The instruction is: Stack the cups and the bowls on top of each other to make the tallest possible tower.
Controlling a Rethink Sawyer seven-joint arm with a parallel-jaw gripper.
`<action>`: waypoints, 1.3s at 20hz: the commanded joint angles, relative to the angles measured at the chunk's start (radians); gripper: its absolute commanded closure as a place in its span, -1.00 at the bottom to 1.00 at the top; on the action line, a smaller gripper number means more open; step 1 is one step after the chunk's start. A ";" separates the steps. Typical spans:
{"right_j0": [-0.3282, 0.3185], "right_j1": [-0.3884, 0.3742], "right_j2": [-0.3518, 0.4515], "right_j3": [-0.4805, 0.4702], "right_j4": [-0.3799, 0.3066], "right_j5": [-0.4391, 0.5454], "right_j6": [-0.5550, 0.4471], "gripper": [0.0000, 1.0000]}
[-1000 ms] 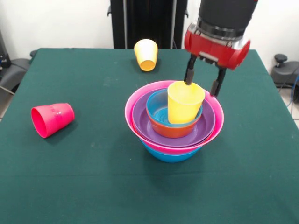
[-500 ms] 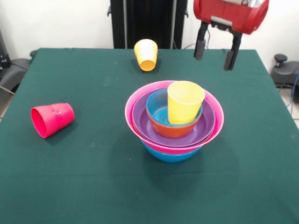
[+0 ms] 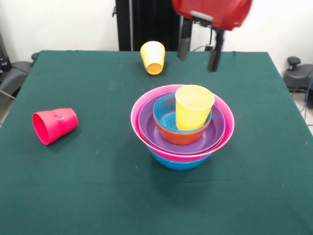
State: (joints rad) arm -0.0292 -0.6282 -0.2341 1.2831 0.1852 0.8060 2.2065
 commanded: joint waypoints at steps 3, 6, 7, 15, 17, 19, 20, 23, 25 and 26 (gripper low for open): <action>-0.077 0.053 0.138 -0.020 -0.061 0.087 -0.122 -1.00; -0.094 0.061 0.151 -0.023 -0.069 0.079 -0.134 -1.00; -0.095 0.060 0.153 -0.018 -0.071 0.071 -0.133 -1.00; -0.102 0.051 0.157 -0.002 -0.085 0.059 -0.124 -1.00; -0.098 0.054 0.153 0.001 -0.093 0.037 -0.118 -1.00; -0.097 0.058 0.150 -0.003 -0.101 0.024 -0.116 -1.00; -0.097 0.061 0.150 -0.005 -0.102 0.020 -0.113 -1.00; -0.105 0.075 0.158 -0.024 -0.113 0.005 -0.122 -1.00; -0.111 0.082 0.167 -0.029 -0.112 0.006 -0.125 -1.00; -0.109 0.083 0.165 -0.036 -0.115 0.011 -0.122 -1.00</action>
State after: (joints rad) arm -0.1300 -0.6133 -0.1996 1.2610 0.1494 0.8060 2.2065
